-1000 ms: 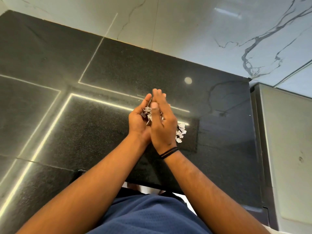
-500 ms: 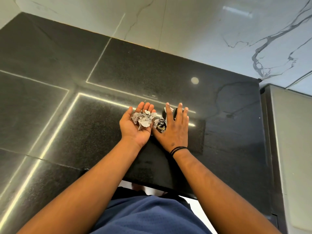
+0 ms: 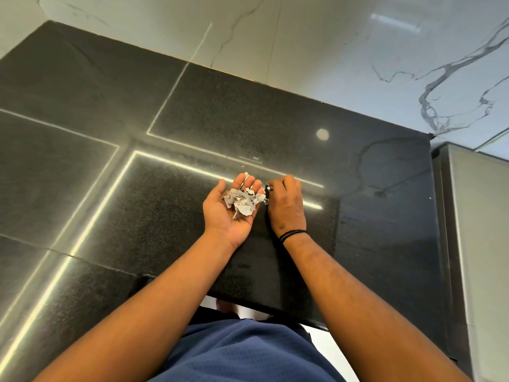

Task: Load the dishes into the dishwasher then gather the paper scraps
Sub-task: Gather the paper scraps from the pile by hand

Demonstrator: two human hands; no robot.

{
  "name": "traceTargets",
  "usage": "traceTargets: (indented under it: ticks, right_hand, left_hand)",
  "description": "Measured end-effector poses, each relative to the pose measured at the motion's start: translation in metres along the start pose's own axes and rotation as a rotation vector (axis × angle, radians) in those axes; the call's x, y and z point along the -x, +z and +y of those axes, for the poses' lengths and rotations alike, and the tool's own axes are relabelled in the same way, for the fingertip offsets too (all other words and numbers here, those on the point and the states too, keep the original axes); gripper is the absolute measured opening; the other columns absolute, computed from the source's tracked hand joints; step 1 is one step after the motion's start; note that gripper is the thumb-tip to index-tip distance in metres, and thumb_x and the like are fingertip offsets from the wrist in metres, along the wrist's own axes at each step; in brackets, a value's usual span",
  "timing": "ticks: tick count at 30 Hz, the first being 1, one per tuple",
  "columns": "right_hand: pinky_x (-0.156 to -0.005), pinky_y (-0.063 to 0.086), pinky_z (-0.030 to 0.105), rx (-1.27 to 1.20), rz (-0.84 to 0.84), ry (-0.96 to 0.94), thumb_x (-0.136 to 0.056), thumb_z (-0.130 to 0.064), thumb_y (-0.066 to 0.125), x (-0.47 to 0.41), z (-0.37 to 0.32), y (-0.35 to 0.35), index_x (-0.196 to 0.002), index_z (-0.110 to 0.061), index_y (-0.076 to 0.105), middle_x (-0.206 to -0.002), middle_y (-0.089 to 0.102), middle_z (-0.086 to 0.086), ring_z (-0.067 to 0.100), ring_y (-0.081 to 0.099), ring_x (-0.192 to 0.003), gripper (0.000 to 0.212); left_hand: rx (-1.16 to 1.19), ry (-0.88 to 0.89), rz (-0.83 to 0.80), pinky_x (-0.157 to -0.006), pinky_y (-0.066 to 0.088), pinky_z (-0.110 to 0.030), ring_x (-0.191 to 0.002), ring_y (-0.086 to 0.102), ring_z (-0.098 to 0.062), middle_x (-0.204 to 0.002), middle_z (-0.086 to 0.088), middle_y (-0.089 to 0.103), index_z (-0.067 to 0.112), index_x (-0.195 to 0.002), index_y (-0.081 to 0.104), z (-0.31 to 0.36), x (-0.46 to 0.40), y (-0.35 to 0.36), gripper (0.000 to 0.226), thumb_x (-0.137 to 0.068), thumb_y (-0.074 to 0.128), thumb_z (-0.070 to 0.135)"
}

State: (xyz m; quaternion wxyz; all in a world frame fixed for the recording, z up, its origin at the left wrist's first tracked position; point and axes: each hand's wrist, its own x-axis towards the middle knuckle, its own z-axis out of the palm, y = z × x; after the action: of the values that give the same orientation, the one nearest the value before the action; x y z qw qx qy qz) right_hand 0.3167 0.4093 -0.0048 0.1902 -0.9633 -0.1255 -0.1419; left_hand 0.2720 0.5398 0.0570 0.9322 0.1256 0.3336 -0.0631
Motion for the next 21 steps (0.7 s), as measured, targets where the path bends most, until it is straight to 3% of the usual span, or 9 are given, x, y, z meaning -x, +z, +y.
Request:
traceTargets:
  ticks: [3,8,10,12,13,15,16,18,21]
  right_hand:
    - [-0.067,0.041,0.033,-0.117,0.052,0.117,-0.088,0.008,0.056,-0.006,-0.004,-0.007,-0.083,-0.004,0.062,-0.087,0.052,0.012,0.026,0.048,-0.079,0.014]
    - [-0.08,0.048,0.029,-0.555,0.17,0.679,-0.097,-0.008,0.057,-0.025,-0.017,-0.035,-0.096,-0.005,0.071,-0.095,0.066,0.009,0.021,0.06,-0.087,0.015]
    - [-0.075,0.054,0.03,-0.756,0.21,0.836,-0.096,-0.013,0.062,-0.03,-0.03,-0.049,-0.095,-0.007,0.073,-0.085,0.068,0.002,0.015,0.064,-0.081,0.013]
    - [-0.066,0.052,0.018,-0.961,0.223,0.902,-0.096,-0.011,0.064,-0.032,-0.049,-0.061,-0.089,-0.01,0.071,-0.077,0.066,-0.004,0.003,0.062,-0.072,0.01]
    - [-0.064,0.052,0.017,-1.022,0.228,0.884,-0.096,-0.01,0.064,-0.031,-0.061,-0.066,-0.085,-0.013,0.07,-0.075,0.066,-0.004,0.0,0.062,-0.069,0.013]
    - [-0.073,0.057,0.031,-1.023,0.239,0.769,-0.094,-0.013,0.063,-0.024,-0.081,-0.068,-0.084,-0.019,0.069,-0.081,0.07,0.001,0.008,0.068,-0.079,0.014]
    - [-0.08,0.057,0.036,-0.957,0.243,0.69,-0.093,-0.014,0.062,-0.019,-0.088,-0.067,-0.086,-0.02,0.07,-0.088,0.071,0.003,0.014,0.069,-0.086,0.012]
    - [-0.085,0.053,0.034,-0.814,0.247,0.533,-0.092,-0.012,0.061,-0.009,-0.099,-0.063,-0.092,-0.014,0.073,-0.098,0.068,0.006,0.019,0.065,-0.094,0.012]
    - [-0.086,0.047,0.035,-0.628,0.253,0.369,-0.09,-0.015,0.055,0.0,-0.106,-0.057,-0.102,-0.012,0.074,-0.099,0.063,0.006,0.024,0.057,-0.096,0.023]
  left_hand:
    - [-0.007,-0.006,0.008,-0.102,0.052,-0.044,-0.104,0.071,-0.033,-0.109,-0.017,0.074,0.0,-0.12,0.067,-0.002,-0.001,0.0,0.045,-0.104,0.043,0.035]
    - [-0.019,0.004,0.014,-0.101,0.052,-0.044,-0.106,0.07,-0.033,-0.108,-0.016,0.073,0.001,-0.125,0.065,-0.004,-0.005,-0.002,0.046,-0.104,0.043,0.035]
    - [-0.024,-0.003,0.007,-0.105,0.05,-0.045,-0.106,0.07,-0.033,-0.109,-0.016,0.073,0.001,-0.125,0.065,-0.007,-0.005,-0.001,0.046,-0.105,0.042,0.036]
    - [-0.028,-0.005,0.003,-0.109,0.047,-0.047,-0.111,0.068,-0.035,-0.117,-0.018,0.072,0.002,-0.122,0.066,-0.011,-0.008,-0.001,0.049,-0.106,0.041,0.04]
    - [-0.027,-0.01,-0.002,-0.11,0.046,-0.048,-0.114,0.067,-0.036,-0.122,-0.02,0.07,0.002,-0.121,0.067,-0.012,-0.008,0.001,0.051,-0.106,0.04,0.043]
    - [-0.039,-0.009,-0.029,-0.105,0.05,-0.047,-0.116,0.066,-0.036,-0.124,-0.022,0.069,0.003,-0.117,0.068,-0.014,-0.01,0.004,0.055,-0.106,0.036,0.047]
    - [-0.062,-0.007,-0.044,-0.097,0.056,-0.043,-0.109,0.069,-0.034,-0.118,-0.022,0.071,0.004,-0.114,0.068,-0.014,-0.009,0.007,0.056,-0.107,0.034,0.048]
    - [-0.094,-0.001,-0.097,-0.079,0.062,-0.035,-0.092,0.074,-0.029,-0.103,-0.019,0.074,0.005,-0.107,0.07,-0.014,-0.011,0.01,0.058,-0.108,0.03,0.047]
    - [-0.148,-0.004,-0.15,-0.088,0.058,-0.034,-0.099,0.073,-0.024,-0.11,-0.017,0.073,0.005,-0.108,0.073,-0.011,-0.016,0.011,0.059,-0.109,0.026,0.041]
